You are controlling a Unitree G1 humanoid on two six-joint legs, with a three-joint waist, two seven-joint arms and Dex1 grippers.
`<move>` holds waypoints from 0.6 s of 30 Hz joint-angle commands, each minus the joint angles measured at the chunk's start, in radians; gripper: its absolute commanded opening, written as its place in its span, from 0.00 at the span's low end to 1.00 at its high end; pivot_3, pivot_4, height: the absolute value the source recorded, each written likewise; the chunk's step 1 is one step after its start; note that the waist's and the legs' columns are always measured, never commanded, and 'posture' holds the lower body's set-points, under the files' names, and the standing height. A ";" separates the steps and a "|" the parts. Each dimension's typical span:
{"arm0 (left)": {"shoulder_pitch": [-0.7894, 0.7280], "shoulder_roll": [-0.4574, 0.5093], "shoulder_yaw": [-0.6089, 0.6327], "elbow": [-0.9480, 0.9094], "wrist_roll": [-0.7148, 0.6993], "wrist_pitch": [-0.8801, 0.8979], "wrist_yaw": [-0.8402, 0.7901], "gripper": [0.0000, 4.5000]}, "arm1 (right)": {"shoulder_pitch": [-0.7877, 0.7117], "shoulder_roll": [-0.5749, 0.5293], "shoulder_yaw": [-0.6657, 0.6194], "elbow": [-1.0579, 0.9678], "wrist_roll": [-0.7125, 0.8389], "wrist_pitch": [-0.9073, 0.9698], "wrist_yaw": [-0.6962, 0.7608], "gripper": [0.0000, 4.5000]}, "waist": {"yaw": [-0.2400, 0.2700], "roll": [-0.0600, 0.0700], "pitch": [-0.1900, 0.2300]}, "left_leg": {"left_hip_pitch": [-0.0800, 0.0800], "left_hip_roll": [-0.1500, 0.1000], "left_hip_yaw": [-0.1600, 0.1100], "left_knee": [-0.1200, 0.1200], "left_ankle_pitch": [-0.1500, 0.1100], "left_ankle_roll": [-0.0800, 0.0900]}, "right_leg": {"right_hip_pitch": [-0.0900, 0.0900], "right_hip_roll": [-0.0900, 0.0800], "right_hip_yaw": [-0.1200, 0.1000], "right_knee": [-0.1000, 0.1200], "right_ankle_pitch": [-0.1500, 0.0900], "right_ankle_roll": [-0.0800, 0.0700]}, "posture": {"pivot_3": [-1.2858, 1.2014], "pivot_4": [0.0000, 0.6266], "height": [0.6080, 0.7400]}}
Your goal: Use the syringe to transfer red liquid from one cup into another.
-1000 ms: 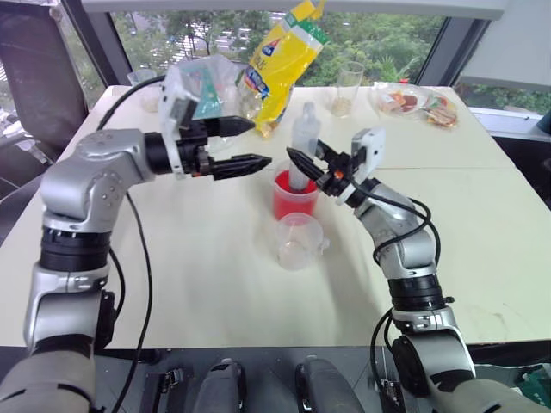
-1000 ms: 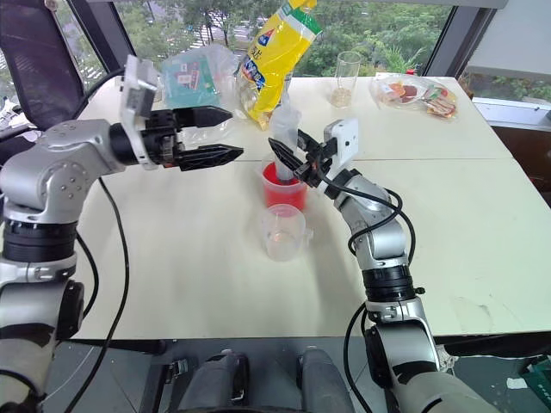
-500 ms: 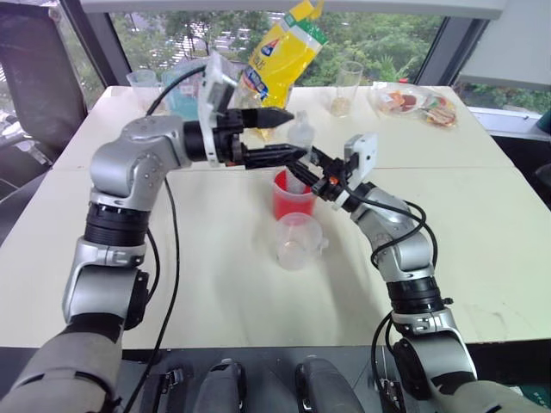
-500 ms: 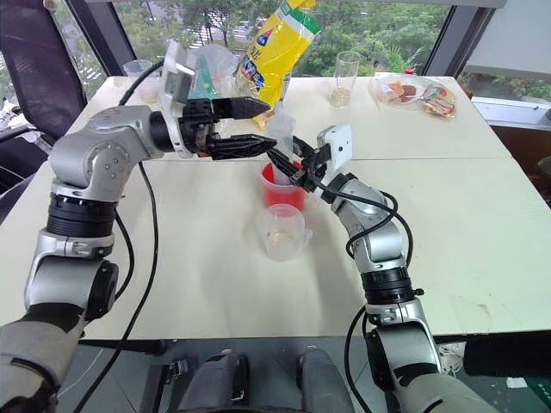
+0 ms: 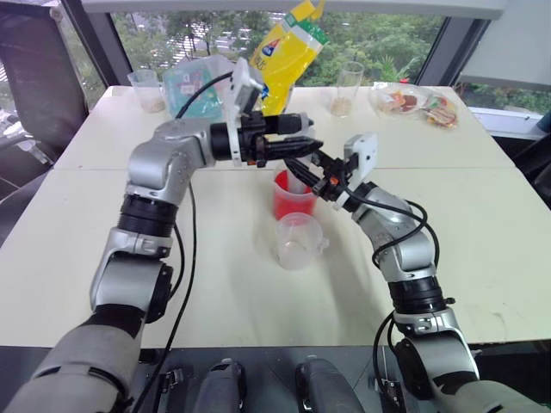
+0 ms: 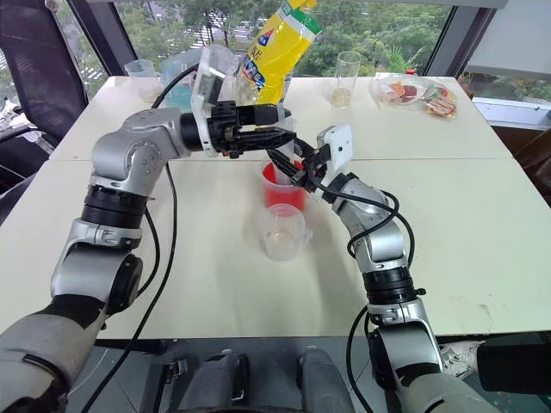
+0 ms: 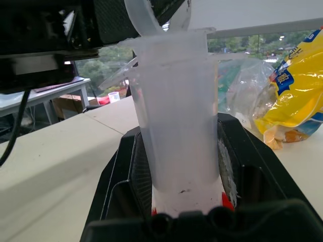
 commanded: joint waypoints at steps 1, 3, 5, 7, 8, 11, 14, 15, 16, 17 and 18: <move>-0.040 -0.027 0.007 0.002 0.002 -0.025 -0.008 0.22 | -0.014 -0.003 0.007 -0.060 0.004 -0.008 0.002 0.31 | 0.000 0.000 0.000 | 0.000 0.000 0.000 0.000 0.000 0.000 | 0.000 0.000 0.000 0.000 0.000 0.000 | 0.52 0.24 1.00; -0.051 -0.036 0.017 0.011 0.005 -0.031 -0.001 0.05 | -0.012 -0.006 0.012 -0.063 0.004 -0.003 0.006 0.31 | 0.001 0.000 0.000 | 0.000 0.000 0.000 0.000 0.000 0.000 | 0.000 0.000 0.000 0.000 0.000 0.000 | 0.52 0.24 1.00; -0.064 -0.041 0.028 0.018 0.006 -0.035 0.004 0.01 | -0.009 -0.007 0.015 -0.064 0.004 0.000 0.008 0.31 | 0.002 0.000 0.000 | 0.000 0.000 0.000 0.000 0.000 0.000 | 0.000 0.000 0.000 0.000 0.000 0.000 | 0.52 0.24 1.00; -0.090 -0.043 0.046 0.032 0.000 -0.037 0.009 0.01 | -0.002 -0.010 0.022 -0.064 0.005 0.009 0.014 0.31 | 0.003 0.000 0.000 | 0.000 0.000 0.000 0.000 0.000 0.000 | 0.000 0.000 0.000 0.000 0.000 0.000 | 0.52 0.24 1.00; -0.104 -0.043 0.054 0.041 -0.002 -0.039 0.011 0.01 | 0.002 -0.012 0.026 -0.065 0.006 0.017 0.019 0.31 | 0.003 0.000 0.000 | 0.000 0.000 0.000 0.000 0.000 0.000 | 0.000 0.000 0.000 0.000 0.000 0.000 | 0.52 0.24 1.00; -0.134 -0.041 0.066 0.065 0.002 -0.056 0.010 0.01 | 0.009 -0.016 0.036 -0.068 0.012 0.036 0.032 0.31 | 0.003 0.000 0.000 | 0.000 0.000 0.000 0.000 0.000 0.000 | 0.000 0.000 0.000 0.000 0.000 0.000 | 0.52 0.24 1.00; -0.161 -0.042 0.082 0.083 -0.001 -0.066 0.015 0.01 | 0.013 -0.019 0.043 -0.066 0.013 0.054 0.044 0.31 | 0.001 0.000 0.000 | 0.000 0.000 0.000 0.000 0.000 0.000 | 0.000 0.000 0.000 0.001 0.000 0.000 | 0.52 0.24 1.00; -0.169 -0.042 0.086 0.090 0.000 -0.071 0.017 0.01 | 0.013 -0.021 0.045 -0.064 0.014 0.060 0.047 0.31 | 0.001 0.000 0.000 | 0.000 0.000 0.000 0.000 0.000 0.000 | 0.000 0.000 0.000 0.001 0.000 0.000 | 0.52 0.24 1.00; -0.176 -0.042 0.088 0.096 0.001 -0.075 0.017 0.01 | 0.013 -0.021 0.045 -0.060 0.016 0.065 0.049 0.31 | 0.001 0.000 0.000 | 0.000 0.000 0.000 0.000 0.000 0.000 | 0.000 0.000 0.000 0.001 0.000 0.000 | 0.52 0.24 1.00; -0.179 -0.041 0.089 0.100 0.004 -0.082 0.018 0.01 | 0.012 -0.022 0.047 -0.056 0.016 0.070 0.050 0.31 | 0.001 0.000 0.000 | 0.000 0.000 0.000 0.000 0.000 0.000 | 0.000 0.000 0.000 0.001 0.000 0.000 | 0.52 0.24 1.00; -0.183 -0.041 0.089 0.104 0.007 -0.087 0.017 0.01 | 0.011 -0.022 0.048 -0.051 0.015 0.071 0.051 0.31 | 0.001 0.000 0.000 | 0.000 0.000 0.000 0.000 0.000 0.000 | 0.000 0.000 0.000 0.001 0.000 0.000 | 0.52 0.24 1.00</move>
